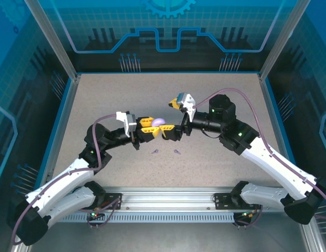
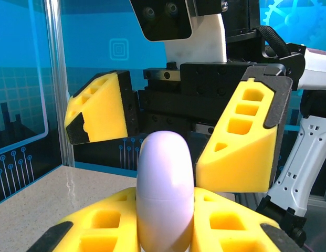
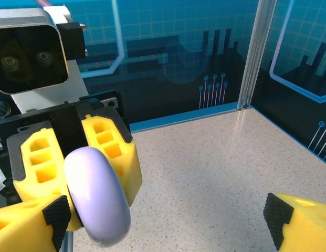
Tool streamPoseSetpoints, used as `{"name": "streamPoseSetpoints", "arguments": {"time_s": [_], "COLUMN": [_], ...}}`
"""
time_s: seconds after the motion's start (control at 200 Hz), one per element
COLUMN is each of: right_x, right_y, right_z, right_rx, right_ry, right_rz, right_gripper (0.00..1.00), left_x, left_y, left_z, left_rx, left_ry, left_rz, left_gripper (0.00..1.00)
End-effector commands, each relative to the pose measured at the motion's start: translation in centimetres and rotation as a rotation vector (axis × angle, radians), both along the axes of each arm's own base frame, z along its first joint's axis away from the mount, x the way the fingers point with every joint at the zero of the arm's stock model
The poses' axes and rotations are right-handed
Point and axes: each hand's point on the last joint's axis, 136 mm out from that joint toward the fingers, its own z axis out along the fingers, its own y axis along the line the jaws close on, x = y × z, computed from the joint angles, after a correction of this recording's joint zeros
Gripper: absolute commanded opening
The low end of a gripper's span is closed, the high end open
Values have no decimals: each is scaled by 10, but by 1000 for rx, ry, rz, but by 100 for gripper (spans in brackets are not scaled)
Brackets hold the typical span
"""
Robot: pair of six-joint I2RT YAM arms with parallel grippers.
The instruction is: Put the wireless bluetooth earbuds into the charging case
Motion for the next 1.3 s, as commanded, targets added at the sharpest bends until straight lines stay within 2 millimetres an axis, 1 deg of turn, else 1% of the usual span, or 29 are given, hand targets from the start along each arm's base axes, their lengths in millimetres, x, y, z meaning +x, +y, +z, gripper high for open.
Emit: {"name": "streamPoseSetpoints", "arguments": {"time_s": [0.0, 0.24, 0.42, 0.875, 1.156, 1.231, 1.296], "right_x": [-3, 7, 11, 24, 33, 30, 21], "right_y": [2, -2, -3, -1, -1, -1, -2], "right_z": [26, 30, 34, 31, 23, 26, 30], "right_rx": [45, 40, 39, 17, -6, 4, 23], "right_ry": [-69, -76, -80, -54, -26, -25, -39], "right_rz": [3, -45, -58, -86, -105, -91, -58], "right_gripper": [97, 97, 97, 96, 96, 96, 97], "left_x": [-7, -5, -4, -6, -8, -7, -6], "left_y": [-1, -2, -2, -1, 0, 1, 1], "left_z": [8, 4, 0, 2, 4, 4, 2], "left_rx": [-8, 5, 14, 10, 8, 9, 12], "left_ry": [-61, -53, -51, -55, -59, -61, -57], "left_rz": [-17, -14, -6, -8, -7, -1, 4], "left_gripper": [7, 7, 7, 7, 7, 7, 7]}}
